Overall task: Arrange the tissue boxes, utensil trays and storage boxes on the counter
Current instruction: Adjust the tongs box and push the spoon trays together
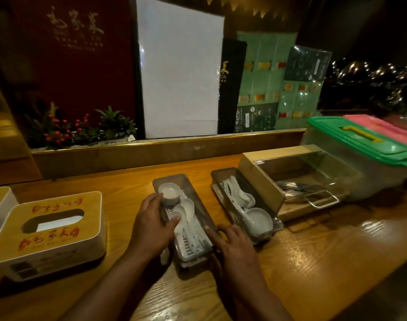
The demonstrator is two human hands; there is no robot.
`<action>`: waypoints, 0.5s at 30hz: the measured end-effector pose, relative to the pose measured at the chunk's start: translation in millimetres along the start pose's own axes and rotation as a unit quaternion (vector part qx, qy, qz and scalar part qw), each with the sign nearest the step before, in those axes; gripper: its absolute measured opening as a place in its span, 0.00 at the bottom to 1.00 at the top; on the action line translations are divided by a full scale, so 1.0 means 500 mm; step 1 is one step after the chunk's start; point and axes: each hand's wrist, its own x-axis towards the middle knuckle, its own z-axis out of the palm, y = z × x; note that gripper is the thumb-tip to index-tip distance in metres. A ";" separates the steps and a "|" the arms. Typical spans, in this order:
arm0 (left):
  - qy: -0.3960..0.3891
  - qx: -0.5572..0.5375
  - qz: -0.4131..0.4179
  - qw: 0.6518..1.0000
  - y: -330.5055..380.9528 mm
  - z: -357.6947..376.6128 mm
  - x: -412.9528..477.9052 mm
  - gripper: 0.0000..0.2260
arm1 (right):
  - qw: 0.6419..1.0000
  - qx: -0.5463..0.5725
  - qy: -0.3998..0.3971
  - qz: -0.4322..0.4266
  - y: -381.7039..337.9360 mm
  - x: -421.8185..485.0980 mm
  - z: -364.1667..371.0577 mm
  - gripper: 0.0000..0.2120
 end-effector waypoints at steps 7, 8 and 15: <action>-0.073 -0.123 -0.112 0.983 0.035 0.096 0.023 0.31 | 0.999 -0.015 0.017 0.040 0.067 -0.015 -0.033 0.33; -0.074 -0.130 -0.112 0.982 0.038 0.105 0.025 0.29 | 0.999 -0.010 0.017 0.042 0.074 -0.015 -0.034 0.32; -0.086 -0.152 -0.122 0.977 0.060 0.132 0.042 0.26 | 0.999 -0.023 0.013 0.026 0.102 -0.008 -0.031 0.33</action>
